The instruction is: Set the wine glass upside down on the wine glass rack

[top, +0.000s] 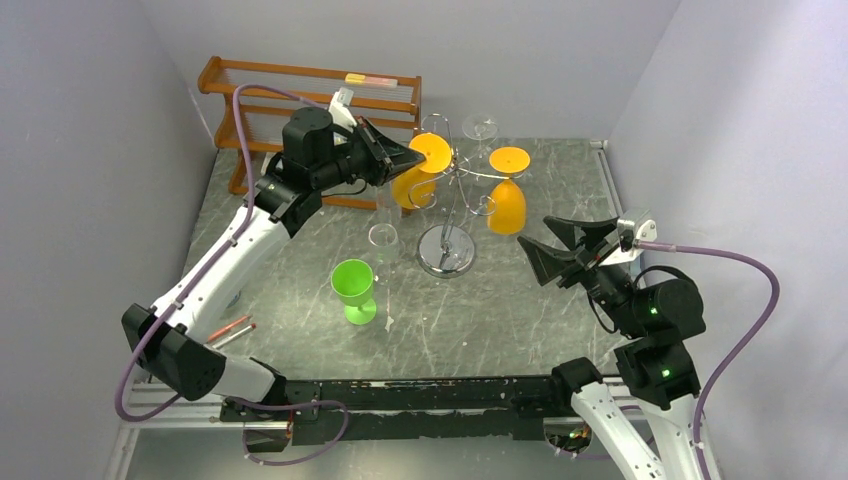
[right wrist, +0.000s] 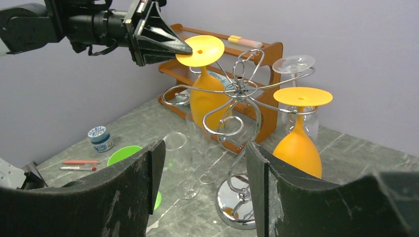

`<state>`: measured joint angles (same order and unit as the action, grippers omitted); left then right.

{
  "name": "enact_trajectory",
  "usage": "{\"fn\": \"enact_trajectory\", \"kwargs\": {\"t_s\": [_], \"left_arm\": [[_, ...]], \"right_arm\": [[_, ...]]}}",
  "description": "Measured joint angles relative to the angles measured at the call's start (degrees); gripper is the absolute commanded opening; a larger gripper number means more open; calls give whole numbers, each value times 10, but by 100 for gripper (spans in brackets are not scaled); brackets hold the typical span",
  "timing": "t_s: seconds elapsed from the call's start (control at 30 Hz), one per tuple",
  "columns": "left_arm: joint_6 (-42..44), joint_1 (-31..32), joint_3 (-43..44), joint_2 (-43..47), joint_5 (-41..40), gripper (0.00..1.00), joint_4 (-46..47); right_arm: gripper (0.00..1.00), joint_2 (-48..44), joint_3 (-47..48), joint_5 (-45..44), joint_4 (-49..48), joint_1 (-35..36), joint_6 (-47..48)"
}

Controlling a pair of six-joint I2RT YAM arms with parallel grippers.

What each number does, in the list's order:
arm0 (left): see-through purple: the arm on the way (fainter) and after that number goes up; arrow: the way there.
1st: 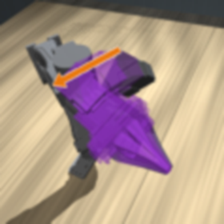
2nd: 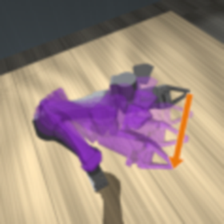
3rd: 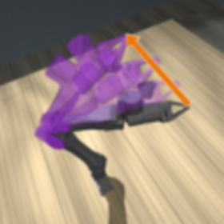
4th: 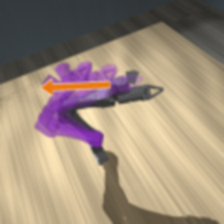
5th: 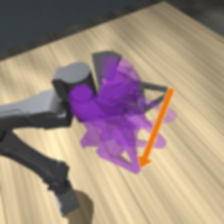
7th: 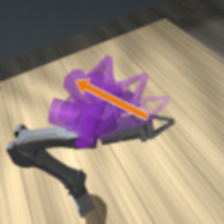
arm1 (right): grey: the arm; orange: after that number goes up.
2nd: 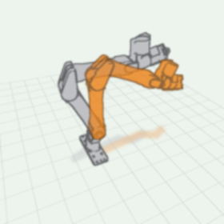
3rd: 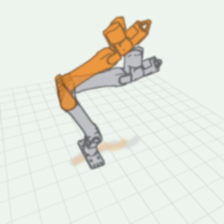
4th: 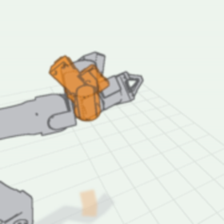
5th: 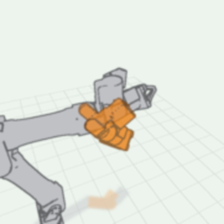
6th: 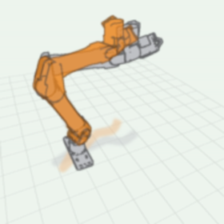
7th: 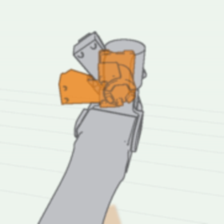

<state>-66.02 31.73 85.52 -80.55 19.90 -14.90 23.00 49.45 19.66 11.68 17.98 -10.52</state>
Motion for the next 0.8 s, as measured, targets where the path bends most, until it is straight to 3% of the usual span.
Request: {"fn": "enact_trajectory", "kwargs": {"t_s": [0.8], "left_arm": [[57, -48, -87, -5, 94, 5, 172]], "right_arm": [[64, -4, -4, -2, -10, 0, -14]]}}
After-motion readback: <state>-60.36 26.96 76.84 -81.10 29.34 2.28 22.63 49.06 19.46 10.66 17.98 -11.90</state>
